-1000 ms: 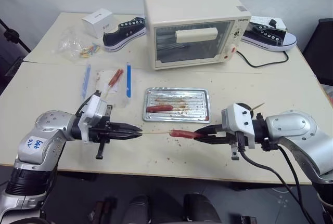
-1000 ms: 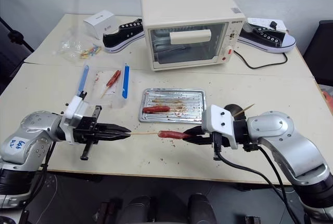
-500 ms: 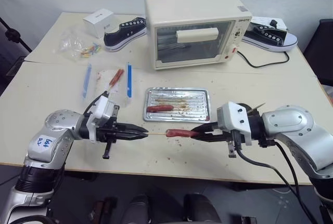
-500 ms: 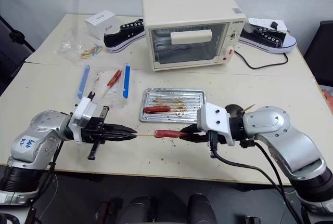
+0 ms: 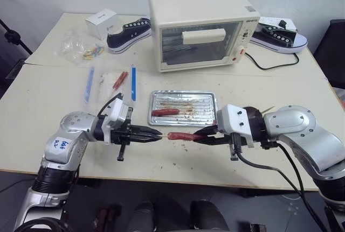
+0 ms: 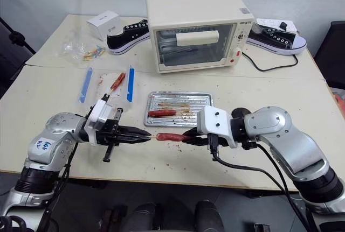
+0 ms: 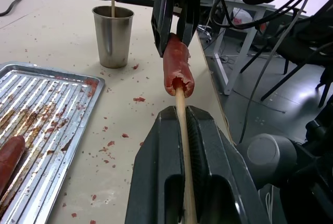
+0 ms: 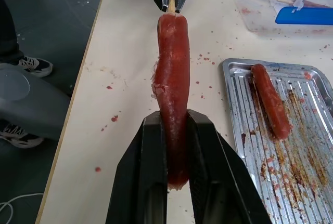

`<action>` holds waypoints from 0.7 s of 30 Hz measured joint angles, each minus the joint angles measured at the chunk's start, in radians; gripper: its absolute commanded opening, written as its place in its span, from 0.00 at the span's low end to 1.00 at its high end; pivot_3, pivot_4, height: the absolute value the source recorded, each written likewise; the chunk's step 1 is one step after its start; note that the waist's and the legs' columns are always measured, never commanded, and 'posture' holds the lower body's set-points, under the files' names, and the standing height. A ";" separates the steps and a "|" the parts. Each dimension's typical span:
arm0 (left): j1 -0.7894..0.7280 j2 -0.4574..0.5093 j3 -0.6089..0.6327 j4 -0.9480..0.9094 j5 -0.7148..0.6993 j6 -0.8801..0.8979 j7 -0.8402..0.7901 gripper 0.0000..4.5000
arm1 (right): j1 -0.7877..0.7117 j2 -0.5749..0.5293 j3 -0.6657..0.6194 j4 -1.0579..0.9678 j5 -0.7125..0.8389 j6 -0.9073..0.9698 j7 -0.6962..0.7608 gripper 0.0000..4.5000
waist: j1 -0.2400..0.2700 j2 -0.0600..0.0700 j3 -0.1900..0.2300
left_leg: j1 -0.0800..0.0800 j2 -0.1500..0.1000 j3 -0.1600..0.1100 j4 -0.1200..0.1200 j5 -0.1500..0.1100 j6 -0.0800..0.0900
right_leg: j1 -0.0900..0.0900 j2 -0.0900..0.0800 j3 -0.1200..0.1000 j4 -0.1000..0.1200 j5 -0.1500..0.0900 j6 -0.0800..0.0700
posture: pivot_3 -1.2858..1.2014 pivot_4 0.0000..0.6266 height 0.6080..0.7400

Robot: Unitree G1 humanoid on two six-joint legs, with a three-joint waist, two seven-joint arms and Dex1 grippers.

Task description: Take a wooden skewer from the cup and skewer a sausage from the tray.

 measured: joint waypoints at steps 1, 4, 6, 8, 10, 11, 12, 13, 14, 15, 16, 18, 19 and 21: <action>0.000 0.000 0.004 0.000 0.000 0.000 0.003 0.00 | 0.000 0.004 -0.004 0.000 0.001 0.008 -0.007 0.20 | 0.000 0.000 0.000 | 0.000 0.000 0.000 0.000 0.000 0.000 | 0.000 0.000 0.000 0.000 0.000 0.000 | 0.52 0.24 1.00; 0.003 -0.012 0.006 -0.006 -0.012 0.000 0.005 0.00 | 0.010 0.014 -0.002 -0.018 0.013 0.005 -0.011 0.36 | 0.000 0.000 0.000 | 0.000 0.000 0.000 0.000 0.000 0.000 | 0.000 0.000 0.000 0.000 0.000 0.000 | 0.52 0.24 1.00; 0.022 -0.008 0.031 -0.008 -0.031 0.006 0.012 0.00 | 0.027 0.014 -0.020 -0.024 0.029 0.000 -0.012 0.49 | -0.001 0.000 0.000 | 0.000 0.000 0.000 0.000 0.000 0.000 | 0.000 0.000 0.000 0.000 0.000 0.000 | 0.52 0.24 1.00; 0.072 0.013 0.085 -0.013 -0.068 0.022 0.018 0.00 | 0.059 0.014 -0.067 -0.032 0.058 -0.012 -0.010 0.65 | -0.004 0.000 0.000 | 0.000 0.001 0.000 0.000 0.000 0.000 | 0.000 0.000 0.000 0.000 0.000 0.000 | 0.52 0.24 1.00; 0.120 0.044 0.142 -0.013 -0.093 0.043 0.027 0.00 | 0.083 0.013 -0.119 -0.046 0.088 -0.022 -0.011 0.80 | -0.003 0.000 0.000 | 0.000 0.001 0.000 0.000 0.000 0.000 | 0.000 0.000 0.000 0.000 0.000 0.000 | 0.52 0.24 1.00; 0.142 0.057 0.175 -0.012 -0.103 0.052 0.038 0.00 | 0.091 0.013 -0.143 -0.057 0.104 -0.030 -0.013 0.87 | -0.002 0.000 0.000 | 0.000 0.001 0.000 0.000 0.000 0.000 | 0.000 0.000 0.000 0.000 0.000 0.000 | 0.52 0.24 1.00; 0.156 0.070 0.203 -0.009 -0.108 0.060 0.047 0.00 | 0.094 0.014 -0.165 -0.065 0.117 -0.039 -0.015 0.95 | -0.001 0.000 0.000 | 0.000 0.001 0.000 0.000 0.000 0.000 | 0.000 -0.001 0.000 0.000 0.000 0.000 | 0.52 0.24 1.00; 0.165 0.077 0.232 -0.009 -0.119 0.070 0.061 0.00 | 0.101 0.016 -0.193 -0.074 0.133 -0.046 -0.021 0.99 | -0.001 0.000 0.000 | 0.000 0.001 0.000 0.000 0.000 0.000 | 0.000 -0.001 0.000 0.000 0.000 0.000 | 0.52 0.24 1.00; 0.180 0.079 0.267 -0.009 -0.131 0.074 0.080 0.00 | 0.112 0.023 -0.227 -0.082 0.153 -0.058 -0.032 0.99 | 0.000 0.000 0.000 | 0.000 0.001 -0.001 0.000 0.000 0.000 | 0.001 -0.001 0.000 0.000 0.000 0.000 | 0.52 0.24 1.00; 0.194 0.080 0.295 -0.006 -0.136 0.080 0.097 0.00 | 0.121 0.026 -0.253 -0.091 0.168 -0.061 -0.042 0.99 | 0.002 0.000 0.000 | 0.000 0.000 -0.001 0.000 0.000 0.000 | 0.001 -0.001 0.001 0.000 0.000 0.000 | 0.52 0.24 1.00; 0.199 0.073 0.315 -0.004 -0.137 0.080 0.124 0.00 | 0.133 0.044 -0.286 -0.097 0.200 -0.062 -0.060 0.99 | 0.005 0.000 0.000 | 0.000 0.000 -0.001 0.000 0.000 0.000 | 0.001 -0.001 0.001 0.000 0.000 0.000 | 0.52 0.24 1.00; 0.196 0.027 0.366 0.014 -0.137 0.059 0.209 0.00 | 0.166 0.131 -0.362 -0.114 0.277 -0.086 -0.117 0.99 | 0.010 -0.001 -0.001 | 0.001 0.000 -0.002 0.000 0.000 0.000 | 0.002 -0.002 0.001 0.000 0.000 0.000 | 0.52 0.24 1.00; 0.184 -0.013 0.398 0.042 -0.123 0.027 0.281 0.00 | 0.198 0.177 -0.395 -0.132 0.298 -0.109 -0.156 0.99 | 0.016 -0.001 -0.001 | 0.002 0.000 -0.002 0.000 0.000 0.000 | 0.002 -0.002 0.001 0.000 0.000 0.000 | 0.52 0.24 1.00; 0.155 -0.073 0.444 0.114 -0.070 -0.044 0.432 0.00 | 0.257 0.231 -0.422 -0.155 0.307 -0.145 -0.221 0.99 | 0.023 -0.002 -0.001 | 0.002 0.000 -0.001 0.000 0.000 0.000 | 0.002 -0.001 0.000 0.001 0.000 0.000 | 0.52 0.24 1.00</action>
